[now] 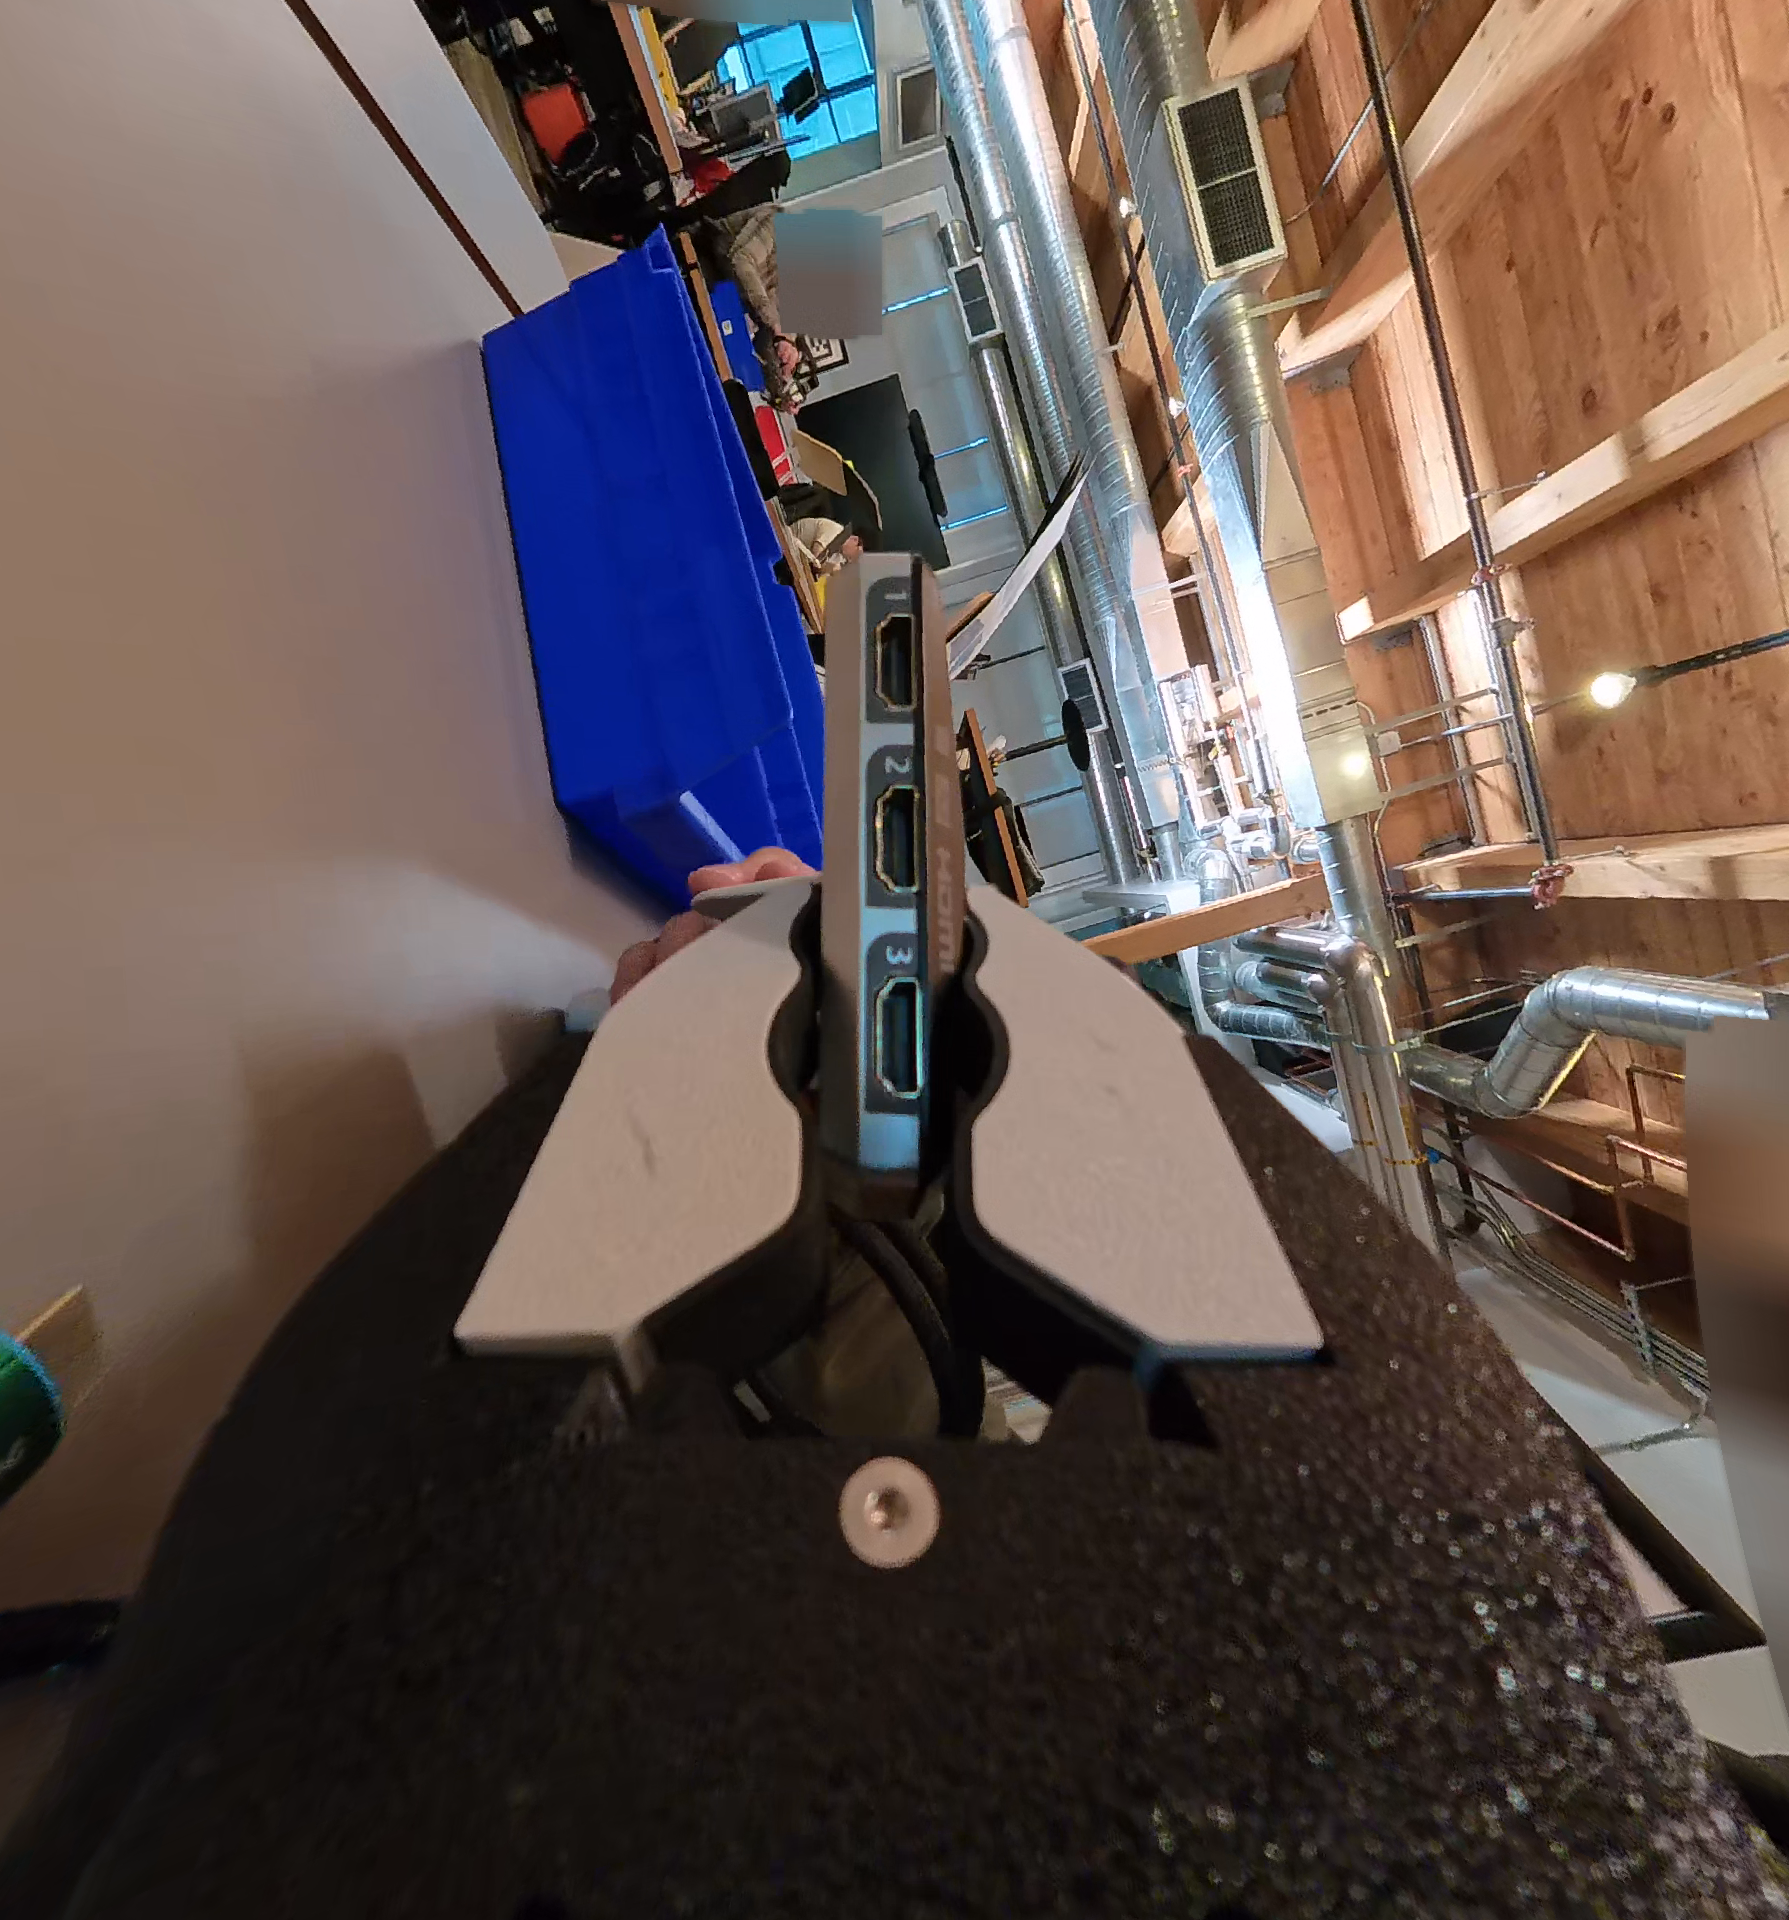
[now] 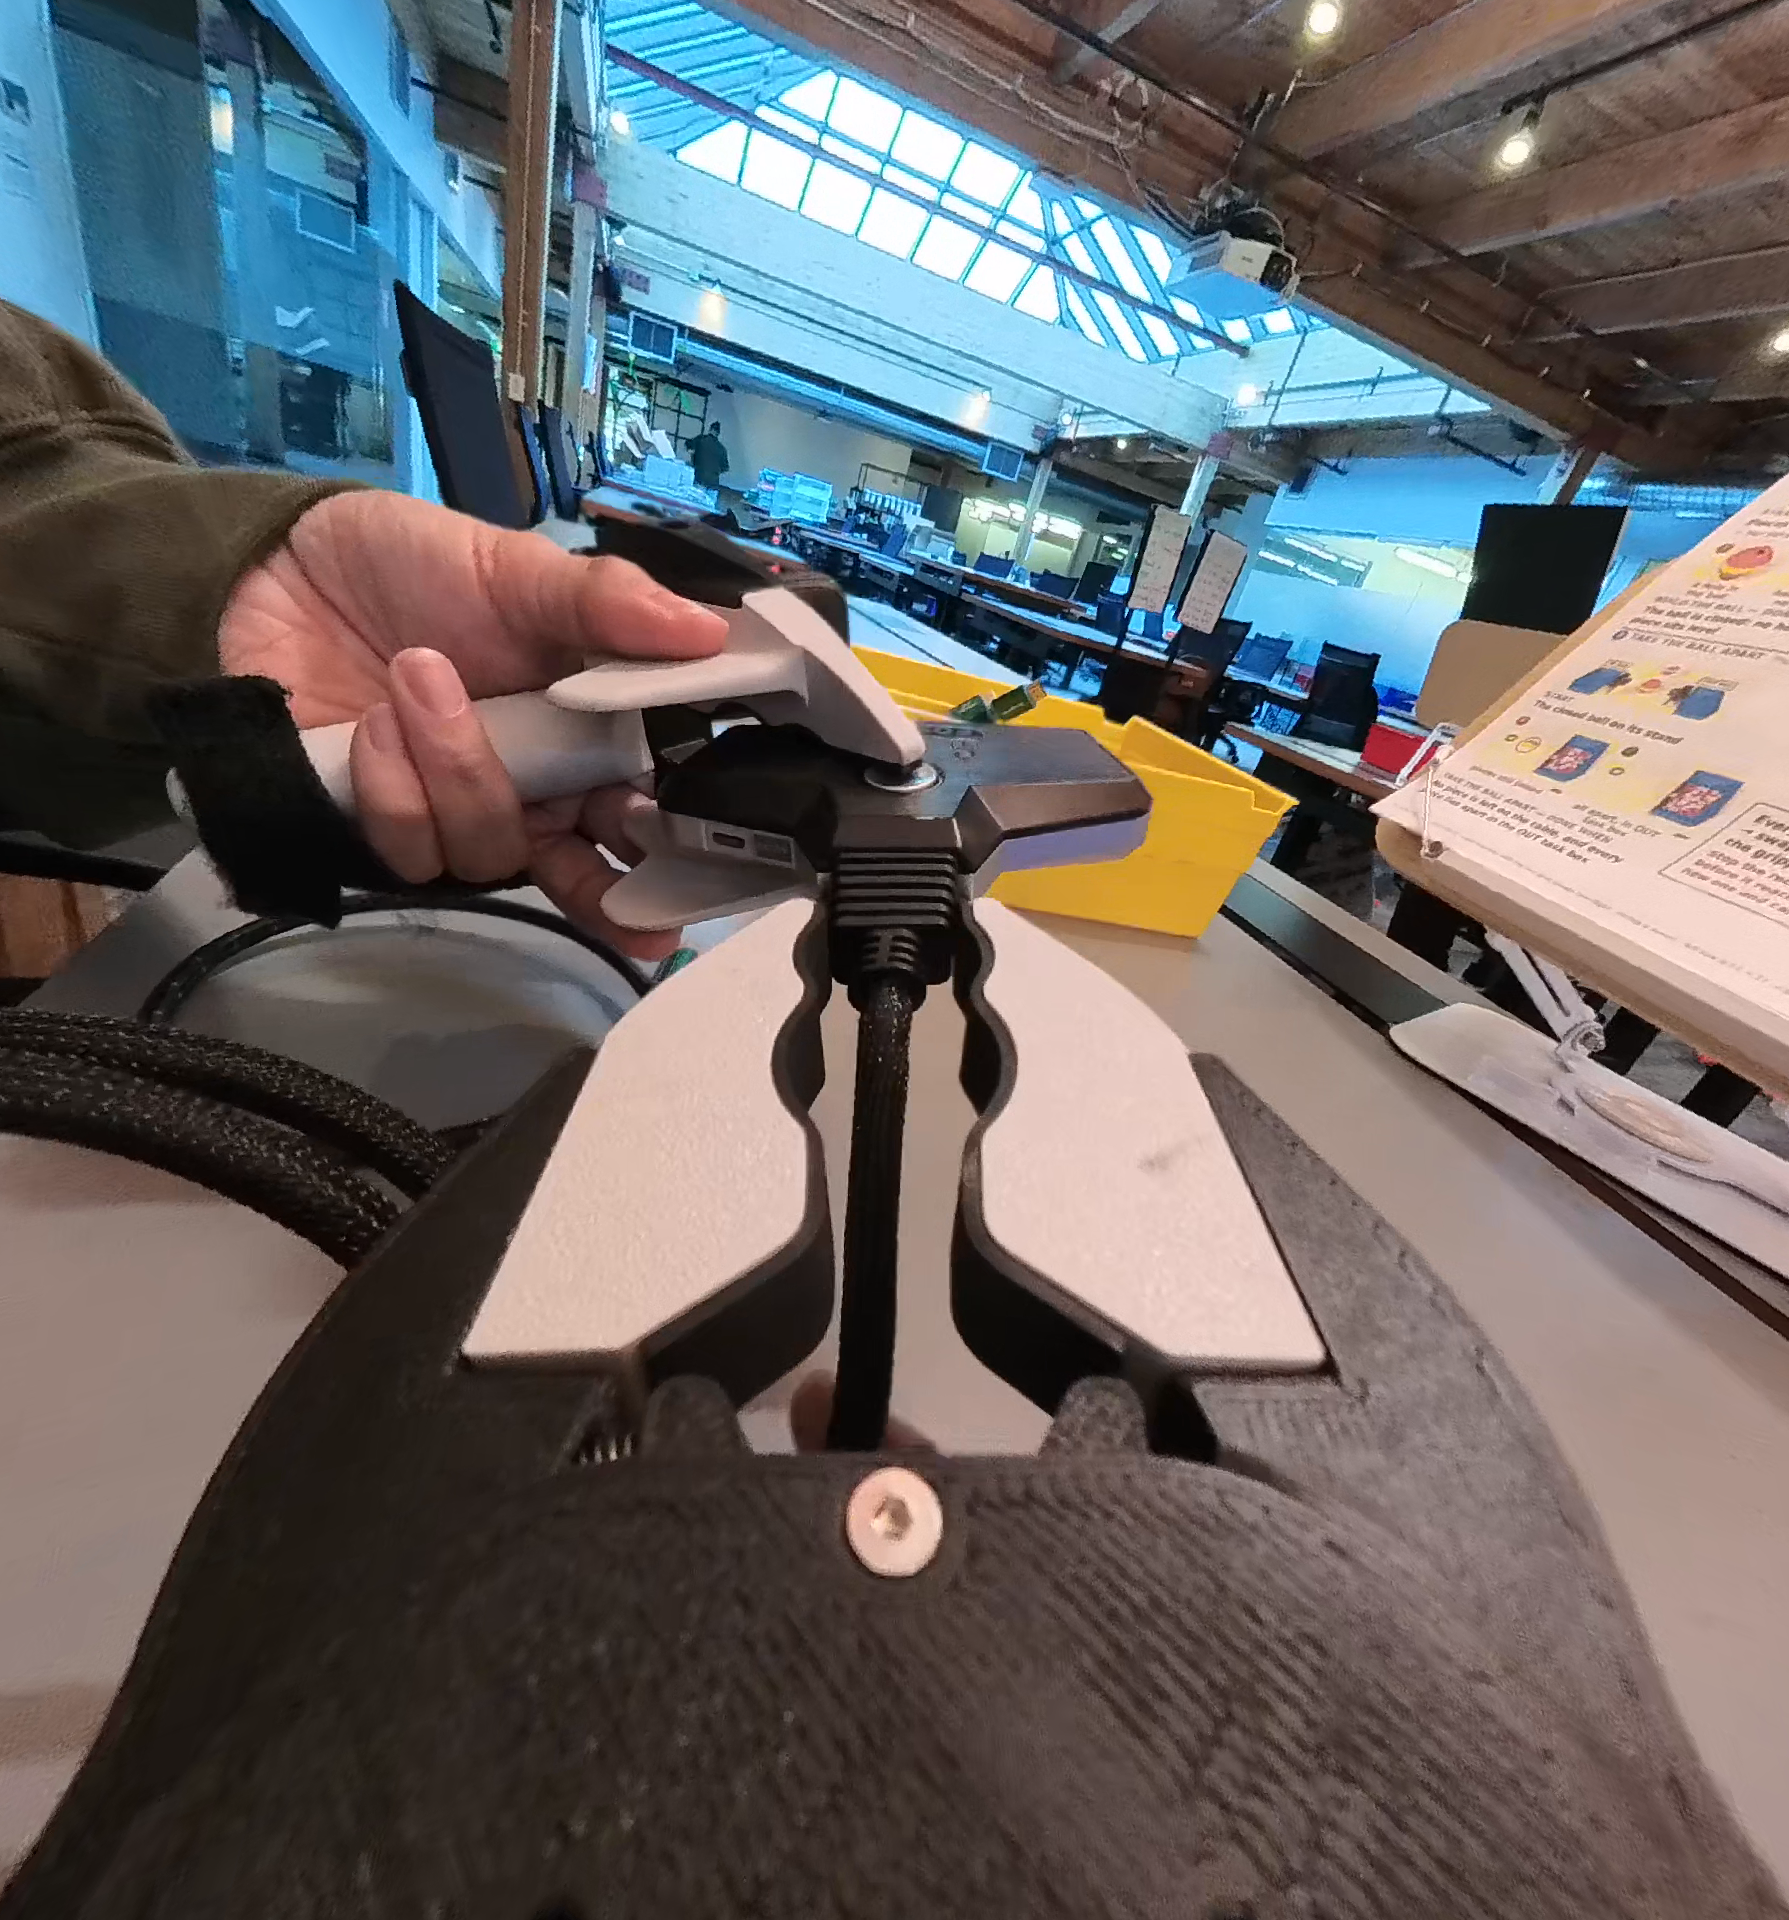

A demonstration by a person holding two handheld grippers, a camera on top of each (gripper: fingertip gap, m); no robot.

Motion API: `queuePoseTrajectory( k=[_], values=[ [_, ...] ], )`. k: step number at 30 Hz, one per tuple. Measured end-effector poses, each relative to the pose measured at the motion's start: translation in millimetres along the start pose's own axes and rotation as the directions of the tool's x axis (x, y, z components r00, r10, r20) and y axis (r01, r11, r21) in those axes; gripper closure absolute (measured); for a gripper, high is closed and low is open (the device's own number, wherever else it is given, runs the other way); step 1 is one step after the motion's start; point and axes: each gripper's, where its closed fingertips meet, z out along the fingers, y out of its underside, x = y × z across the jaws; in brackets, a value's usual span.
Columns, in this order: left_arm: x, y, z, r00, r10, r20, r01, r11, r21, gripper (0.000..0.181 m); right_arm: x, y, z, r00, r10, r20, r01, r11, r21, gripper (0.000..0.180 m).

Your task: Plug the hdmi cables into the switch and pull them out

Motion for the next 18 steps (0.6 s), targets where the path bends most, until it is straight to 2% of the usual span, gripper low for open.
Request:
queuePoseTrajectory(
  k=[5, 8, 10, 12, 14, 15, 16, 18],
  values=[
    [-1, 4, -3, 0.998, 0.064, -0.013, -0.065, 0.996, -0.056, 0.159, -3, 2, 0, 0.997, 0.071, 0.042, -0.070, 0.997, -0.028, 0.157],
    [4, 10, -5, 0.970, 0.244, -0.014, -0.244, 0.960, -0.135, 0.152, -5, -2, -1, 0.984, 0.152, 0.090, -0.152, 0.988, -0.001, 0.157],
    [6, 11, -8, 0.911, 0.412, 0.010, -0.401, 0.892, -0.211, 0.147, -5, -4, -3, 0.979, 0.175, 0.108, -0.177, 0.984, 0.015, 0.157],
    [11, 5, -15, 0.801, 0.598, 0.019, -0.576, 0.780, -0.243, 0.144, -1, -8, -7, 0.974, 0.199, 0.107, -0.205, 0.977, 0.049, 0.157],
    [20, -7, -26, 0.650, 0.760, 0.023, -0.732, 0.634, -0.251, 0.144, 5, -11, -13, 0.968, 0.232, 0.101, -0.240, 0.967, 0.081, 0.157],
    [20, -10, -34, 0.567, 0.823, 0.020, -0.786, 0.548, -0.286, 0.142, 8, -11, -15, 0.967, 0.235, 0.093, -0.243, 0.966, 0.087, 0.157],
    [12, -11, -43, 0.478, 0.878, 0.018, -0.818, 0.452, -0.356, 0.146, 11, -11, -17, 0.969, 0.236, 0.078, -0.243, 0.965, 0.095, 0.157],
    [-20, -13, -67, 0.247, 0.969, 0.007, -0.804, 0.209, -0.557, 0.148, 16, -13, -20, 0.963, 0.260, 0.069, -0.266, 0.956, 0.122, 0.158]
  ],
)
